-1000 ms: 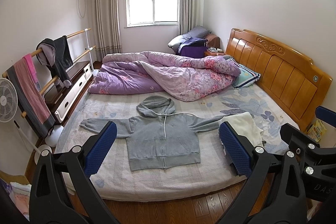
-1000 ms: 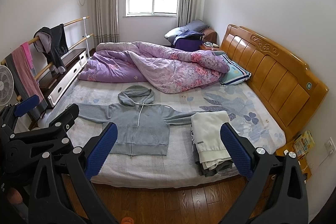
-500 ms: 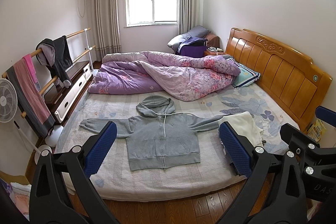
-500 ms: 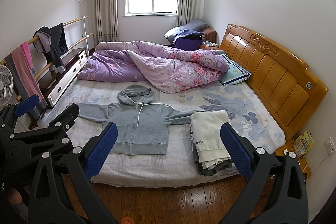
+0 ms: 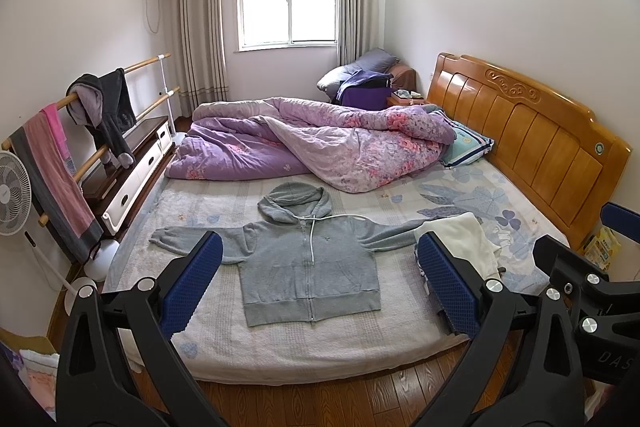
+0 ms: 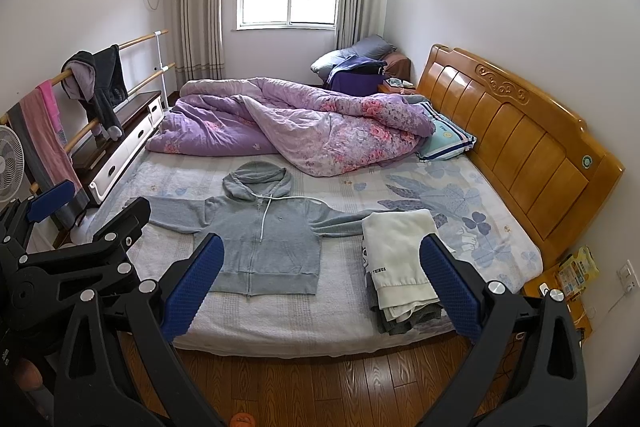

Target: Fold large clothes

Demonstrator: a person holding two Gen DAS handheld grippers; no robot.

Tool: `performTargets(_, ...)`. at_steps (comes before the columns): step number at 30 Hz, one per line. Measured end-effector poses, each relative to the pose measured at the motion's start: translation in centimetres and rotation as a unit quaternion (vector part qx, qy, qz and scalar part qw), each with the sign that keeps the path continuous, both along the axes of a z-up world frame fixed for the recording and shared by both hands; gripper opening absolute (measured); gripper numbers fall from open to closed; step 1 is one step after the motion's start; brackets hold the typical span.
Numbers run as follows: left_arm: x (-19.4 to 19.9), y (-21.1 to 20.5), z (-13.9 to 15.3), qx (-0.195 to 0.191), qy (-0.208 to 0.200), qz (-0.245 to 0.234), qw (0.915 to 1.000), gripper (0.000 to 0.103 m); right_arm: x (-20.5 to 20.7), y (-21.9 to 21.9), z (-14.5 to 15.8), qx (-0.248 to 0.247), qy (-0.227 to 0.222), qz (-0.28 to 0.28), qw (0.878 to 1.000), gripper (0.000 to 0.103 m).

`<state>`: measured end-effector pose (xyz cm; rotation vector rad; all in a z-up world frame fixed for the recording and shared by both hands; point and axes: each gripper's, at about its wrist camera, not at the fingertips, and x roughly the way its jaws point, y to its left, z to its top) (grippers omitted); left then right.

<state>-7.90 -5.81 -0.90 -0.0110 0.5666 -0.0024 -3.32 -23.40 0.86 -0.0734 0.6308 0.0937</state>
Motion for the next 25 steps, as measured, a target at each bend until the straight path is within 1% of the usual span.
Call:
performTargets(14, 0.05, -0.58, -0.14, 0.000, 0.000, -0.003, 1.0000, 0.098, -0.23, -0.30, -0.34, -0.001, 0.002, -0.004, 1.000, 0.095)
performTargets(25, 0.84, -0.49, -0.40, -0.004, 0.003, -0.017, 0.9998, 0.098, -0.53, -0.23, -0.75, -0.003, 0.006, -0.013, 1.000, 0.095)
